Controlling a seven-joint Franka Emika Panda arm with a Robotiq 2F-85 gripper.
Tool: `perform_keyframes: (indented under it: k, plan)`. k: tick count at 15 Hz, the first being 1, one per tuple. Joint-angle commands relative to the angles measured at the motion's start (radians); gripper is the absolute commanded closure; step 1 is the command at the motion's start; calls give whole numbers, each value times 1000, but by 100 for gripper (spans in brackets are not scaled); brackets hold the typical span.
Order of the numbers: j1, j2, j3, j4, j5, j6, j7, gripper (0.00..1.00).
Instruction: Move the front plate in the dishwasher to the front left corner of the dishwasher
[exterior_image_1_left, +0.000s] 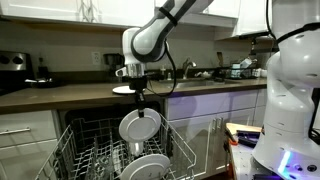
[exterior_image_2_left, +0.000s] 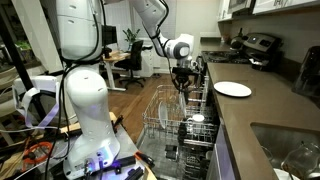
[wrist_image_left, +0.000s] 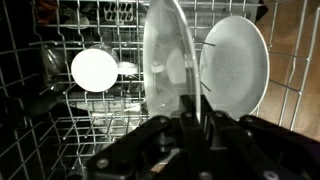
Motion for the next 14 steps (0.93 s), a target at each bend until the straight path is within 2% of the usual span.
perform_keyframes:
  k: [1, 14]
  plan:
    - [13, 8, -12, 65, -31, -4, 20, 93]
    - [16, 199, 13, 338, -26, -6, -39, 93]
